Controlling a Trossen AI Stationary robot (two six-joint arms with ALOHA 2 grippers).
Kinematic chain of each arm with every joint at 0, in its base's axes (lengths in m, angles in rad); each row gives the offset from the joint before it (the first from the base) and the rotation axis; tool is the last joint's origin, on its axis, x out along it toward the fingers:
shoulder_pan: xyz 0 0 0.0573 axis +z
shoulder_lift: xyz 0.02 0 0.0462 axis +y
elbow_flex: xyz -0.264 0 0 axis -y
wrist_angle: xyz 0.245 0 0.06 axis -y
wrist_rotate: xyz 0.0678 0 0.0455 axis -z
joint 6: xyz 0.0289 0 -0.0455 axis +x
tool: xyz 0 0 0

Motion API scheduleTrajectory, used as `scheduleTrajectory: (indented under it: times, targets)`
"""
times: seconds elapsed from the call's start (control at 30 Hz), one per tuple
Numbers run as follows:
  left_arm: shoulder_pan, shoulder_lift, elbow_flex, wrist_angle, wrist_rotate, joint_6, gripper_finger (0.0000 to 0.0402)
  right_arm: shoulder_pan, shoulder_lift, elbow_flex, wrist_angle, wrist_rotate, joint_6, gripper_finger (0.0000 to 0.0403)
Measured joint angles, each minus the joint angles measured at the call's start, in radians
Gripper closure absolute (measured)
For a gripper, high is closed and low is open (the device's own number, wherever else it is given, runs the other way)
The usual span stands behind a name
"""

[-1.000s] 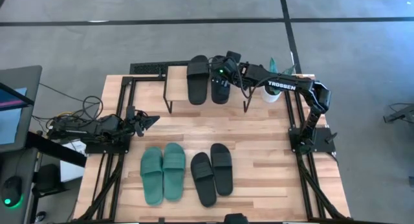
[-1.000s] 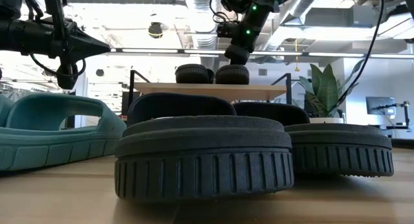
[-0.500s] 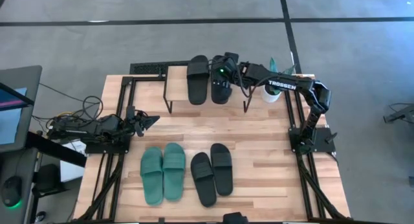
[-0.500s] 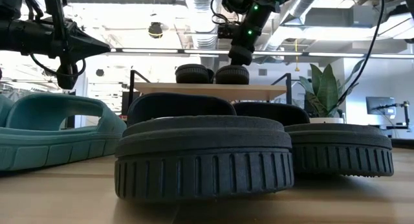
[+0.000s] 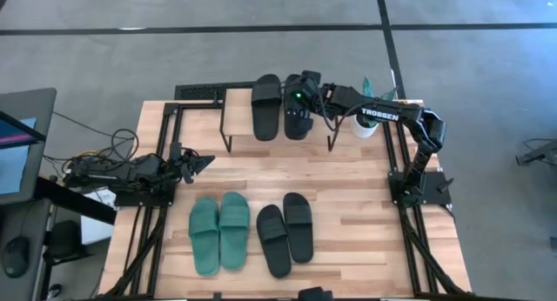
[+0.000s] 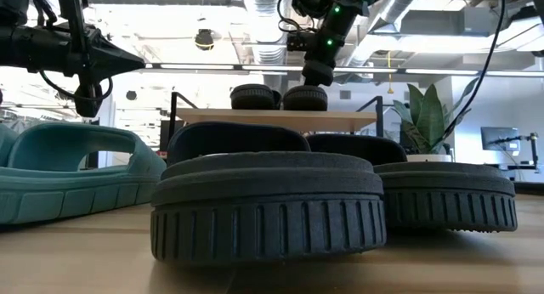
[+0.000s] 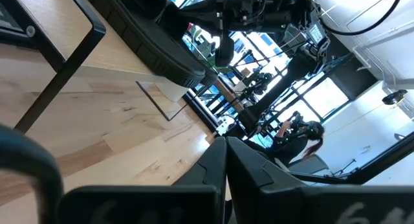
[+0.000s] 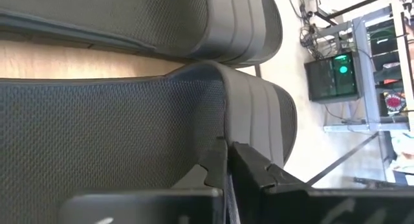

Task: Pick and place slides into the shelf
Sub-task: Put the black slide on the shelf

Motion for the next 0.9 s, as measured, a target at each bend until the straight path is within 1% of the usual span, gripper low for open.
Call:
scheduleTrajectory:
  times: [0.3, 0.47, 0.9]
  targets:
    - [0.000, 0.000, 0.000, 0.000, 0.000, 0.000, 0.0401, 0.006, 0.000, 0.000, 0.004, 0.000, -0.008, 0.0401]
    - [0.000, 0.000, 0.000, 0.000, 0.000, 0.000, 0.0401, 0.019, 0.001, 0.000, 0.006, 0.002, -0.047, 0.0402]
    - [0.000, 0.000, 0.000, 0.000, 0.000, -0.001, 0.0401, 0.031, 0.002, 0.000, 0.016, 0.001, -0.082, 0.0403]
